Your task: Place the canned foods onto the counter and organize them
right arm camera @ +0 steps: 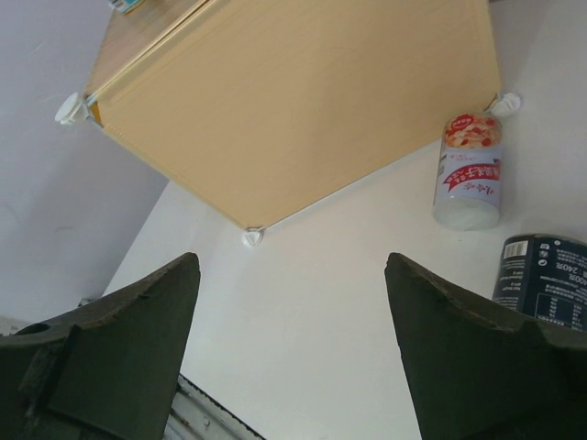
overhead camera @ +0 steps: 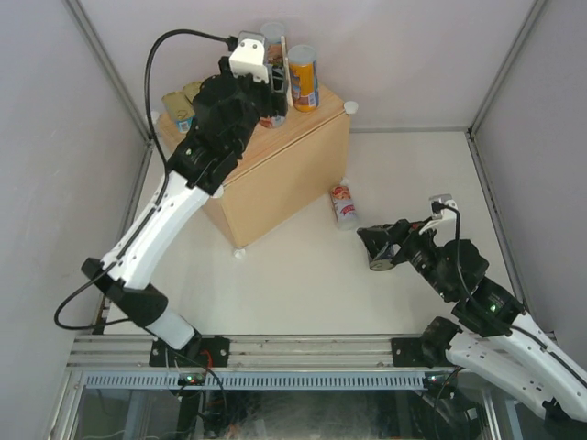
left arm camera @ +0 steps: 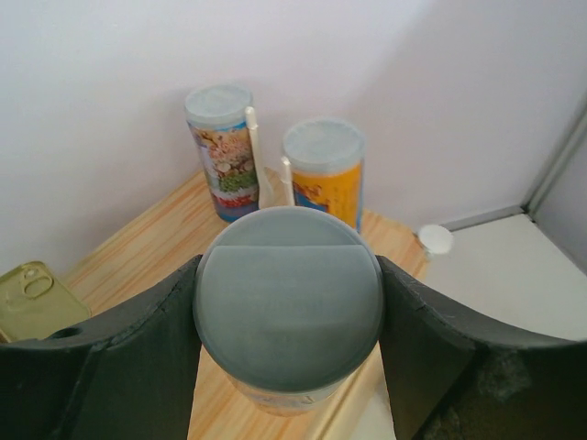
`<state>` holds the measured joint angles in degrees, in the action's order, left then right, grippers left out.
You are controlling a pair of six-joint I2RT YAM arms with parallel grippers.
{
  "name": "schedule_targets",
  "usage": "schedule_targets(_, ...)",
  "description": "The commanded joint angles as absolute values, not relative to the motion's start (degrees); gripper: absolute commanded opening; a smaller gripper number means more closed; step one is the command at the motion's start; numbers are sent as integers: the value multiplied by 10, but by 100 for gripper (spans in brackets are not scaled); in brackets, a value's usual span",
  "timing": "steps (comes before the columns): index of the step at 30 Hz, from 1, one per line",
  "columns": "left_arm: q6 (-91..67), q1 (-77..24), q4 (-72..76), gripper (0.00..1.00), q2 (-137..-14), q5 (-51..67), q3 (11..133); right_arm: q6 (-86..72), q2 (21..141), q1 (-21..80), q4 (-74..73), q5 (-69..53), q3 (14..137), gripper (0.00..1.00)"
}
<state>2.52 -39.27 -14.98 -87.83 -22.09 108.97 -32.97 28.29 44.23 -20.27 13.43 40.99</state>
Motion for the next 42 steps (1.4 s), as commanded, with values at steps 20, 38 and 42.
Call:
schedule_targets(20, -49, -220, -135, 0, -1109, -171, 1392, -286, 293, 510, -149, 133, 400, 81)
schedule_targets(38, -33, -201, -127, 0, -1132, -184, 1398, -290, 297, 510, -131, 108, 377, 81)
schedule_targets(42, -33, -196, -127, 0, -1136, -185, 1401, -290, 299, 511, -130, 103, 378, 81)
